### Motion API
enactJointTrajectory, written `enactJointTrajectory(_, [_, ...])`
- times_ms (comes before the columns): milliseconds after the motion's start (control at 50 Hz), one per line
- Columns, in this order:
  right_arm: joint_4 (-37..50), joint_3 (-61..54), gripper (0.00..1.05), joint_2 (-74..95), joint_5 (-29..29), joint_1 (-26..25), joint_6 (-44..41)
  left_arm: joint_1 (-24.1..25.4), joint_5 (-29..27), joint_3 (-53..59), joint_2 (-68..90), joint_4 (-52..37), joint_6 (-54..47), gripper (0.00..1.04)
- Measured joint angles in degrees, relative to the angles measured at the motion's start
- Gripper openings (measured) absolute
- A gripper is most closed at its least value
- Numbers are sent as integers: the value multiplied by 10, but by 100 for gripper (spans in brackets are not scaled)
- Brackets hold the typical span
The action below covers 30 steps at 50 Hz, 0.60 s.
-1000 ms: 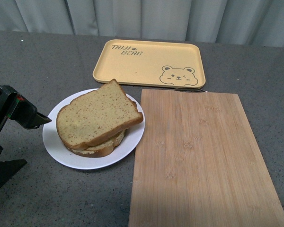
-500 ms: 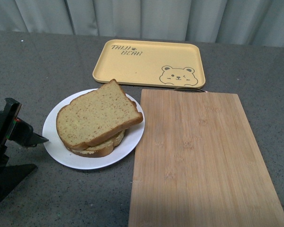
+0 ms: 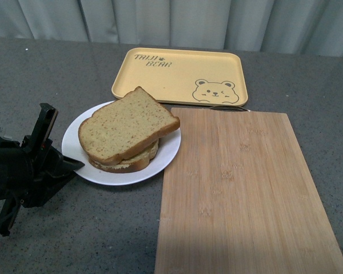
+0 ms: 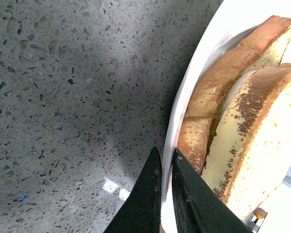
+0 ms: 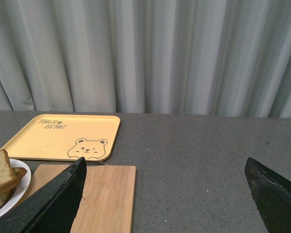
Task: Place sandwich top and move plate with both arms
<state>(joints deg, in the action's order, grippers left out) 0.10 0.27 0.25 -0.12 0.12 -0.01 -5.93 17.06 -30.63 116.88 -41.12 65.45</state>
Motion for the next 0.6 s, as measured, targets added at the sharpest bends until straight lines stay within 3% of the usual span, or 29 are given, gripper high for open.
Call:
enactJointTrajectory(180, [0,0,95,0,0,0,0,6,15,19,2,-65,14,4])
enactJointTrajectory(400, [0,0,95,0,0,0,0,8,-6,57,-19,-212,66,4])
enactJointTrajectory(600, [0,0,95,0,0,0,0,4,-9,38,-19,-271,112,4])
